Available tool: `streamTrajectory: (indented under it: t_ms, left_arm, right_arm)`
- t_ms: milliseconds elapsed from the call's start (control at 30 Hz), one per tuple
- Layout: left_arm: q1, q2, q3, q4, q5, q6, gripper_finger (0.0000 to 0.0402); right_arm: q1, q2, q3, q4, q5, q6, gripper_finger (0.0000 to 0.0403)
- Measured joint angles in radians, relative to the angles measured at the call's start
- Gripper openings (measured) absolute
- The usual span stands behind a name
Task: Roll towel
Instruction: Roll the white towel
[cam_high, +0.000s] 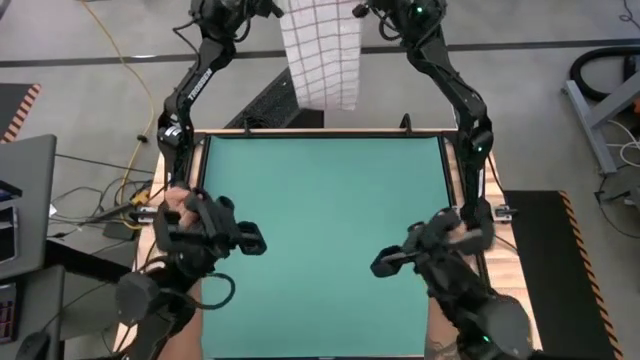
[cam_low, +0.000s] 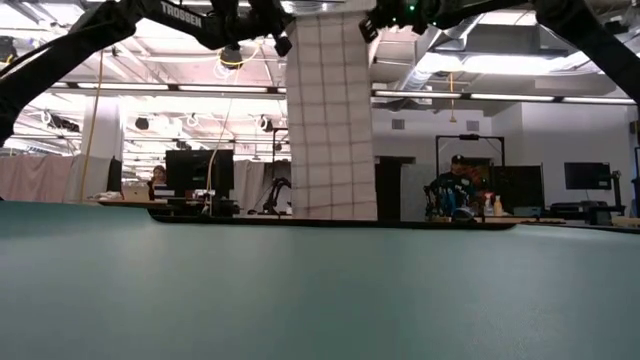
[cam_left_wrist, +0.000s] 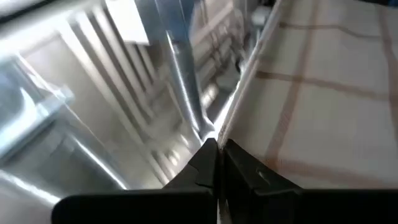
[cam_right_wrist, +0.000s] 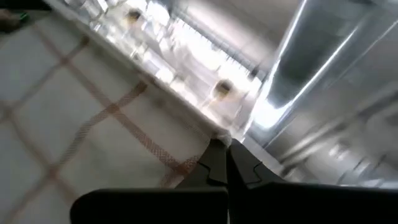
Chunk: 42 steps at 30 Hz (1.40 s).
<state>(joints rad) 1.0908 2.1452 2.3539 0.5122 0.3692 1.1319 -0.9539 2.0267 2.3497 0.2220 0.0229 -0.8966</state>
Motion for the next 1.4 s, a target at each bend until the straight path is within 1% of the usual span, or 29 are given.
streamTrajectory:
  t_ms: [67,167,267,367,433,533,667,733,900,1000,1033,1167,1300,1400]
  left_arm:
    - [0.0,-0.005,0.0,-0.095,-0.036,-0.075,0.0]
    - [0.002,-0.034,0.0,-0.307,-0.033,-0.19,0.0]
    - [0.001,-0.082,0.0,-0.593,-0.006,-0.244,0.0]
    - [-0.011,-0.12,0.0,-0.878,-0.003,-0.271,0.0]
    - [-0.017,-0.138,0.0,-1.037,-0.002,-0.324,0.0]
    - [-0.024,-0.164,0.0,-1.23,0.012,-0.381,0.0]
    - [-0.024,-0.187,0.0,-1.454,0.013,-0.462,0.0]
    - [-0.031,-0.201,0.0,-1.562,0.02,-0.482,0.0]
    - [-0.058,-0.247,0.0,-1.743,0.071,-0.552,0.0]
    - [-0.099,-0.266,0.0,-1.833,0.111,-0.58,0.0]
    - [-0.121,-0.273,0.0,-1.853,0.113,-0.588,0.0]
    - [-0.228,-0.308,0.0,-1.916,0.082,-0.619,0.0]
    - [-0.374,-0.339,0.0,-1.949,0.011,-0.68,0.0]
    - [-0.508,-0.356,0.0,-1.967,-0.036,-0.72,0.0]
  right_arm:
    - [0.001,-0.001,0.0,-0.116,0.031,0.038,0.0004]
    - [0.001,-0.001,0.0,-0.276,0.051,0.089,0.0004]
    - [0.001,-0.015,0.0,-0.45,0.046,0.133,0.0004]
    - [0.016,-0.027,0.0,-0.631,0.037,0.167,0.0004]
    - [0.022,-0.031,0.0,-0.74,0.015,0.183,0.0004]
    - [0.036,-0.035,0.0,-0.866,-0.028,0.226,0.0004]
    - [0.064,-0.052,0.0,-1.0,-0.128,0.302,0.0004]
    - [0.094,-0.063,-0.001,-1.064,-0.133,0.324,0.0004]
    - [0.18,-0.095,-0.001,-1.264,-0.13,0.398,0.0003]
    - [0.25,-0.117,-0.002,-1.391,-0.111,0.462,0.0003]
    - [0.278,-0.127,-0.002,-1.427,-0.087,0.479,0.0003]
    - [0.416,-0.171,-0.002,-1.531,0.077,0.533,0.0003]
    - [0.571,-0.213,-0.002,-1.576,0.176,0.619,0.0003]
    - [0.691,-0.232,-0.002,-1.589,0.259,0.688,0.0003]
